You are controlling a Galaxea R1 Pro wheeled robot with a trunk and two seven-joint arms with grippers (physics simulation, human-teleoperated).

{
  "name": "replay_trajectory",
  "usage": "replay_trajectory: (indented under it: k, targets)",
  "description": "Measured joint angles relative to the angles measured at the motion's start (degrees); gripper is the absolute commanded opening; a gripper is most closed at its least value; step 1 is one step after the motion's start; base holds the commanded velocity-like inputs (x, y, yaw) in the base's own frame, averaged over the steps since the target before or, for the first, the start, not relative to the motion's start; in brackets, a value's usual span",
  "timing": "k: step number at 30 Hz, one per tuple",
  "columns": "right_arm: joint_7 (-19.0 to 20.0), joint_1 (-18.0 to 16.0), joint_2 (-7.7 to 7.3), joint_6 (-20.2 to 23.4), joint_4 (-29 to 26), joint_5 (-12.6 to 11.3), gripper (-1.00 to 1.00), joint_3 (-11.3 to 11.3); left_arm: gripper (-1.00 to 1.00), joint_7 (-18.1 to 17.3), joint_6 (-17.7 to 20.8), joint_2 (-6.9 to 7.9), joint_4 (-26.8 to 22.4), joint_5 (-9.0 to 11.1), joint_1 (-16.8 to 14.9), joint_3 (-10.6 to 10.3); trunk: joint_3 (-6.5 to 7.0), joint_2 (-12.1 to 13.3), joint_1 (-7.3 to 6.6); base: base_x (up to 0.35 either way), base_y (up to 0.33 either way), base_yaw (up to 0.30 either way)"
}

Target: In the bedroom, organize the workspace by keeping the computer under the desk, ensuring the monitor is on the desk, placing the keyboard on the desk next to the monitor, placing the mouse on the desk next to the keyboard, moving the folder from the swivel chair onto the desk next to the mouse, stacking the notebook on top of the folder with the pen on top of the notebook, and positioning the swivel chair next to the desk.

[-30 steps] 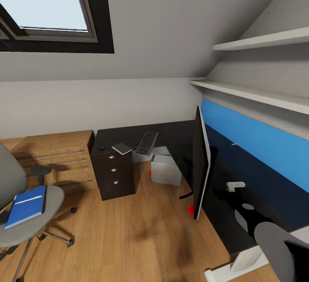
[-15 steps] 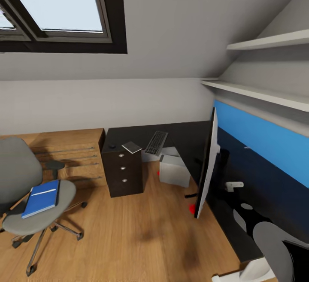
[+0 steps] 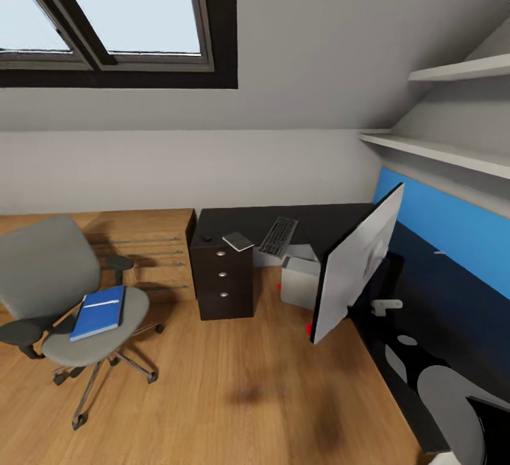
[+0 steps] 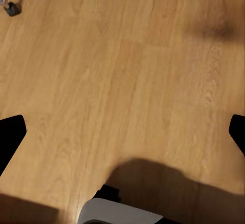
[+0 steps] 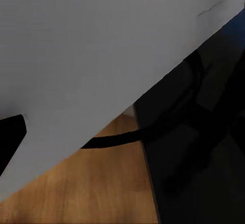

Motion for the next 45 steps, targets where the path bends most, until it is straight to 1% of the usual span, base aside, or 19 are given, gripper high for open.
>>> replay_trajectory:
  k: [15, 26, 33, 41, 45]
  targets:
    - [0.23, 0.0, -0.11, -0.07, 0.11, 0.08, 1.0, -0.04, 1.0, 0.13, -0.01, 0.09, 0.09, 0.03, -0.01, 0.07, 0.0, 0.01, 0.0, 0.0, -0.281, 0.004]
    - [0.37, 0.05, -0.13, -0.13, 0.17, 0.28, 1.0, -0.04, 1.0, 0.15, -0.01, 0.09, 0.07, 0.03, -0.01, 0.16, 0.0, 0.0, 0.0, 0.0, -0.054, 0.0]
    - [0.37, 0.08, -0.17, -0.19, 0.17, 0.3, 1.0, -0.04, 1.0, 0.13, -0.12, 0.08, 0.03, -0.11, -0.01, 0.13, 0.0, 0.0, 0.0, 0.036, -0.199, 0.0]
    - [0.3, 0.09, -0.32, -0.38, 0.17, 0.27, 1.0, -0.06, 1.0, 0.09, -0.16, 0.08, 0.01, -0.15, -0.01, 0.18, 0.0, 0.0, 0.0, 0.021, -0.057, 0.0]
    - [0.28, 0.09, -0.34, -0.63, 0.17, 0.3, 1.0, -0.06, 1.0, 0.09, -0.18, 0.08, 0.02, -0.2, -0.01, 0.15, 0.0, 0.0, -0.02, 0.139, -0.151, 0.0]
